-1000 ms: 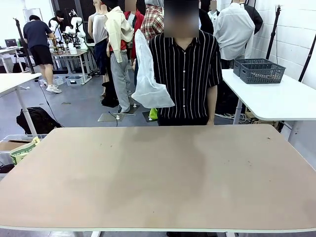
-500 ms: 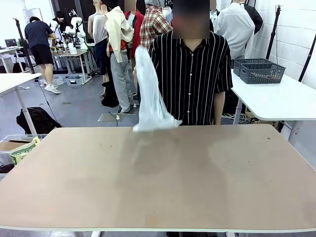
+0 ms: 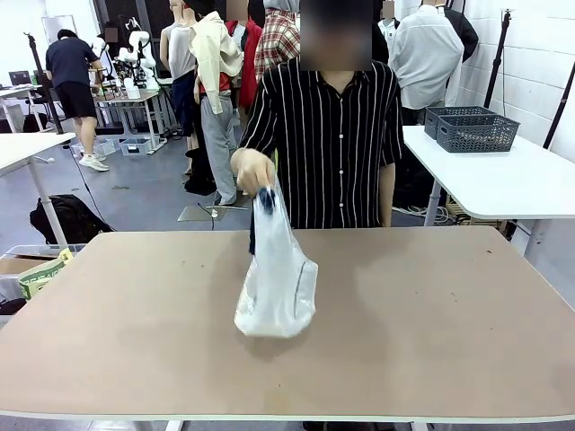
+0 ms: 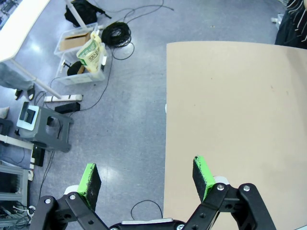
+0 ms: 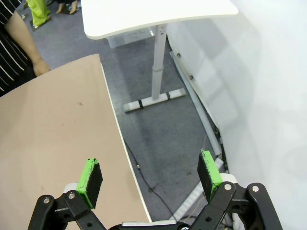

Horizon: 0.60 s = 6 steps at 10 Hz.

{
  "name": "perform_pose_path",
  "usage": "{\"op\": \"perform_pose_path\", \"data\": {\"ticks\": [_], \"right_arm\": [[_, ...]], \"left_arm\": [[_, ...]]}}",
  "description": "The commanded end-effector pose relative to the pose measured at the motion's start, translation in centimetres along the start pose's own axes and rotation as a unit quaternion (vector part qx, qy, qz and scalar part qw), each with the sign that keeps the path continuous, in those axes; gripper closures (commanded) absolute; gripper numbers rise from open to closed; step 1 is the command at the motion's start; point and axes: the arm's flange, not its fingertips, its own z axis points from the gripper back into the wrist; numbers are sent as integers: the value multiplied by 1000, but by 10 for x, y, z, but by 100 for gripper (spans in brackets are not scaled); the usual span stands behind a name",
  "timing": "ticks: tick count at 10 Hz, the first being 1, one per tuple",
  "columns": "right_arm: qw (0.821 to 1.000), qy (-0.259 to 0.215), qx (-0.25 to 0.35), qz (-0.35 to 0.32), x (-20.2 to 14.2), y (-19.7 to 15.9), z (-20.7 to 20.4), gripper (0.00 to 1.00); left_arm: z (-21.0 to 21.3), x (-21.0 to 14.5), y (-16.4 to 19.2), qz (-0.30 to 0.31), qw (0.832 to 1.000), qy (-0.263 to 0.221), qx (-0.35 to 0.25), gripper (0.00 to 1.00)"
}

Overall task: Transfer purchased items from the store into the shopping bag.
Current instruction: Open the Reusable shopping bag in the center of the table.

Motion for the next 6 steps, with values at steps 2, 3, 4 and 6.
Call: {"op": "perform_pose_path", "data": {"ticks": [2, 3, 4, 6], "right_arm": [[1000, 4, -1, 8, -2, 0, -1, 0], [1000, 4, -1, 8, -2, 0, -1, 0], [1000, 4, -1, 8, -2, 0, -1, 0], [1000, 4, -1, 8, -2, 0, -1, 0]], "left_arm": [[0, -1, 3, -9, 1000, 2, 6, 0], [0, -1, 3, -9, 1000, 2, 6, 0], [0, -1, 3, -9, 1000, 2, 6, 0], [0, -1, 3, -9, 1000, 2, 6, 0]]}}
